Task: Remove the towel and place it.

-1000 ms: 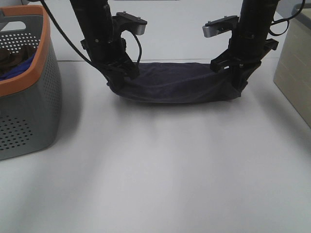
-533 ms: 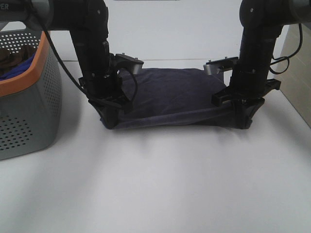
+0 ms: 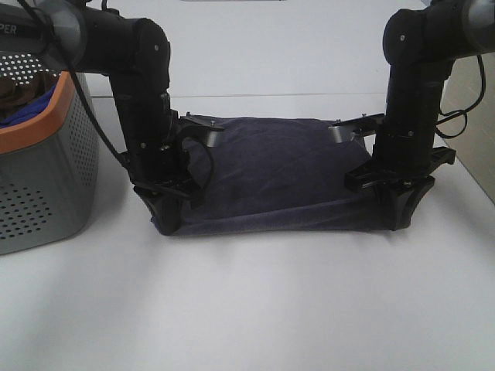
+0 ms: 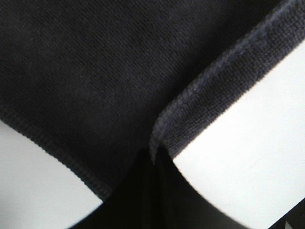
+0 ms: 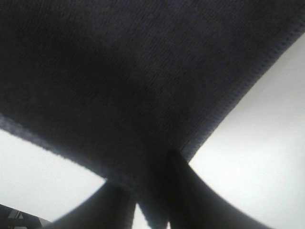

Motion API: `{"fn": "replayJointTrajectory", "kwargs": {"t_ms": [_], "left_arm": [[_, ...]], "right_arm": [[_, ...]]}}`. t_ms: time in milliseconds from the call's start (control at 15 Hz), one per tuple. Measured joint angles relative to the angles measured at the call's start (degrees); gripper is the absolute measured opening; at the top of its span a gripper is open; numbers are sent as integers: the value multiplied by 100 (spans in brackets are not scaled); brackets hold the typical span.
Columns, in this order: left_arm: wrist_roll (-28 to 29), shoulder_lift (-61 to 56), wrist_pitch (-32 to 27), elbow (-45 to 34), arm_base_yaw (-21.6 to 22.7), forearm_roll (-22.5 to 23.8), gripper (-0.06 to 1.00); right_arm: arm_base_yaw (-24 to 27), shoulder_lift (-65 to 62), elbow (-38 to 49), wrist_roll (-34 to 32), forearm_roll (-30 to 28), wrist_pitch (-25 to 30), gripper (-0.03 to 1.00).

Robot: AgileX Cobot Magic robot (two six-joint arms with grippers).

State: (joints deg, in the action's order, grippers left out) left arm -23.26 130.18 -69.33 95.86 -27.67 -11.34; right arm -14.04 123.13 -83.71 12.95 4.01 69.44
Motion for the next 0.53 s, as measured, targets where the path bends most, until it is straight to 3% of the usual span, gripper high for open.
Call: {"fn": "replayJointTrajectory", "kwargs": {"t_ms": [200,333,533], "left_arm": [[-74,-143,-6,-223,-69,11,0],[-80,-178,-6,-269,-92,29,0],[-80,-189,-6,-269,-92,34,0]], "right_arm": [[0,-109,0,-189,-11,0,43],[0,-149,0,-573,-11,0,50],[0,-435,0,-825,46,6,52]]}}
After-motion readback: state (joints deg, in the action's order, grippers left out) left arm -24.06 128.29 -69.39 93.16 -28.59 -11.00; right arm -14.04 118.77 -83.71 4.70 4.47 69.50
